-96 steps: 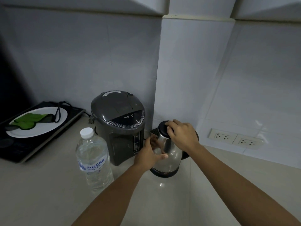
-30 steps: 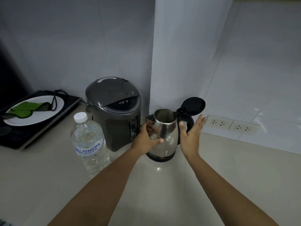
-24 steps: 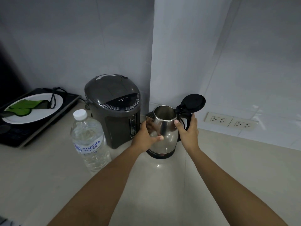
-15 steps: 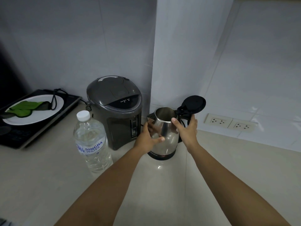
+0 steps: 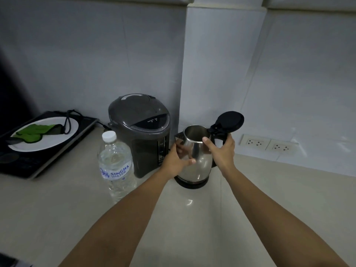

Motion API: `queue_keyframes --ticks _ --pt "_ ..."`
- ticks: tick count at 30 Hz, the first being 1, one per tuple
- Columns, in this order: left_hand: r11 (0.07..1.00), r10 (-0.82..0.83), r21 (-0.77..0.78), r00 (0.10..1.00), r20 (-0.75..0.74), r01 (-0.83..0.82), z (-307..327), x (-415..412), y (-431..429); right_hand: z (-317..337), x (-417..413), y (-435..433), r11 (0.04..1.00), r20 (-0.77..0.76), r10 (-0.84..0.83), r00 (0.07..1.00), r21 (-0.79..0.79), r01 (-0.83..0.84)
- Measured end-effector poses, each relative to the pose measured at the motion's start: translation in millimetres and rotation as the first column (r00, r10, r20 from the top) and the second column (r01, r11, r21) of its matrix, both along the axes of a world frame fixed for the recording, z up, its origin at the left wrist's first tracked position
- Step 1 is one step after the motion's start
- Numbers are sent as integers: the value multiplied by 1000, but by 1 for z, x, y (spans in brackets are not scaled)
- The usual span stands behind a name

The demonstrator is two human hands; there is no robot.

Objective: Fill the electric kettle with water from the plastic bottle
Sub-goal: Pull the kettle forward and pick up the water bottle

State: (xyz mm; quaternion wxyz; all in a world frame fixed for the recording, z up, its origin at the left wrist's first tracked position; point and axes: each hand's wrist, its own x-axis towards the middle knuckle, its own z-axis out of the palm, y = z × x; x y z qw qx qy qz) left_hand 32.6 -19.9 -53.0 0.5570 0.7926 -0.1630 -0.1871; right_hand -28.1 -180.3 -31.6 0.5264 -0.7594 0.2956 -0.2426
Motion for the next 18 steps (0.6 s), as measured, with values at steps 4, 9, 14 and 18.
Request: queue_keyframes --ticks 4,9,14,18 --pt "1000 -11 9 998 69 10 7 -12 8 5 -19 5 999 40 -36 999 -1 36" --pt "999 -54 7 994 91 53 2 -37 27 6 -52 25 994 31 -106 994 -15 106" --pt "993 -118 6 986 117 118 -4 -60 50 -4 -93 54 984 42 -177 983 8 177" --pt "986 -161 61 980 115 155 -19 -77 75 -18 -120 81 977 36 -212 977 22 211"
